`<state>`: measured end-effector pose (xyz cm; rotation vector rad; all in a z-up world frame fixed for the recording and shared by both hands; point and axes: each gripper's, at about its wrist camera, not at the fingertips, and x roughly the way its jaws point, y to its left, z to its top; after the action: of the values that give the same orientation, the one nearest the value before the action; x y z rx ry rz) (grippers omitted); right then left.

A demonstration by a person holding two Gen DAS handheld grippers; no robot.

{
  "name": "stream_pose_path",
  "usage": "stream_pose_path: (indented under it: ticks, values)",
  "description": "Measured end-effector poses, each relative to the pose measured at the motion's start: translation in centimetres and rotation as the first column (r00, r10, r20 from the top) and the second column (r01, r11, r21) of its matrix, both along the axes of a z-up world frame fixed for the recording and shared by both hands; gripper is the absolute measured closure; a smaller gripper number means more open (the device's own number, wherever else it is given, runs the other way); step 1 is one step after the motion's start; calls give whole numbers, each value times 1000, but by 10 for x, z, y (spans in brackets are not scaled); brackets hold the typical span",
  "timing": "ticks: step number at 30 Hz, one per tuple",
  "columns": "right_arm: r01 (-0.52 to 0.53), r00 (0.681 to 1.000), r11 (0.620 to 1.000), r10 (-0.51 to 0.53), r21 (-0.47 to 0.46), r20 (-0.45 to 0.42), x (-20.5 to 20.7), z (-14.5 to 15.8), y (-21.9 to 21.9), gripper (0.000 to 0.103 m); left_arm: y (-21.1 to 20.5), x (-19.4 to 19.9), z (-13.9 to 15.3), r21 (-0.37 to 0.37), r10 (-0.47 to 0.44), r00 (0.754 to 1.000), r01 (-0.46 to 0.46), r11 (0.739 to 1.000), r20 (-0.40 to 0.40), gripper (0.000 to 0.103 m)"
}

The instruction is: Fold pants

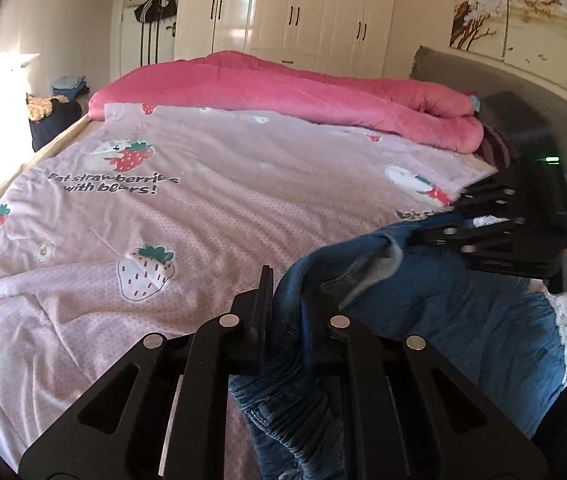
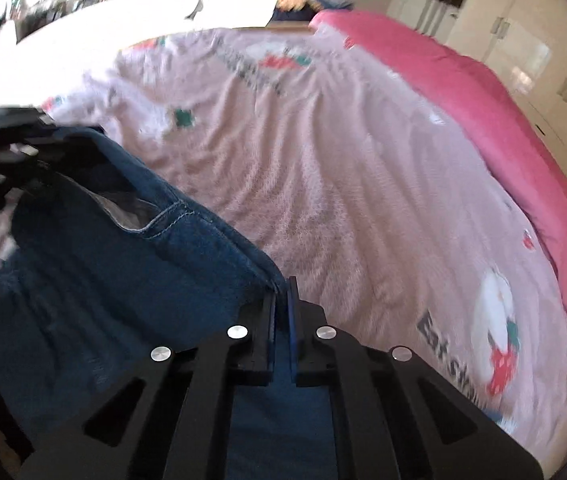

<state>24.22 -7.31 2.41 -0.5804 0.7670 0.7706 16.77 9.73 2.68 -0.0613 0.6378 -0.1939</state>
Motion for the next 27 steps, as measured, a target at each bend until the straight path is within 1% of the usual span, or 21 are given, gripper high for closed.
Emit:
stream_pose_path:
  ticks: [2,3,5,6,8,11,15,17,21,24,27]
  values:
    - [7,1000,999,-8,46,20,-23,13,-8,100,0,-13,6,-7,-9,999,9,1000,38,97]
    - [13,999,997,-15,82,28,-42,22,-15,100,0,-19,8,-10,-15,998,15,1000,54,97]
    - [10,999,993,-15,121,45,-70,31,-24,100,-1,-39,14,-19,-31,995,33,999,100,97]
    - [8,998,989,-16,146,54,-91,33,-29,100,-2,-49,15,-17,-42,992,44,999,121,97]
    - [4,999,987,-10,163,41,-119,30,-35,100,-7,-72,18,7,-71,984,71,997,164,97]
    - [-13,1000,982,12,188,9,-164,14,-40,99,-16,-102,16,64,-102,979,92,994,178,97]
    - [-25,998,977,37,210,-56,-205,-14,-38,99,-23,-136,2,96,-127,984,115,989,127,97]
    - [-15,995,976,36,216,-94,-215,-26,-38,99,-26,-149,-5,123,-136,985,123,985,103,96]
    - [5,990,977,26,215,-141,-228,-46,-36,99,-25,-168,-20,126,-151,988,145,981,36,96]
    - [23,988,975,12,219,-156,-235,-53,-38,99,-23,-181,-30,121,-157,988,156,980,-5,95]
    - [43,982,974,-1,221,-189,-235,-62,-41,99,-21,-186,-39,120,-162,986,166,979,-41,94]
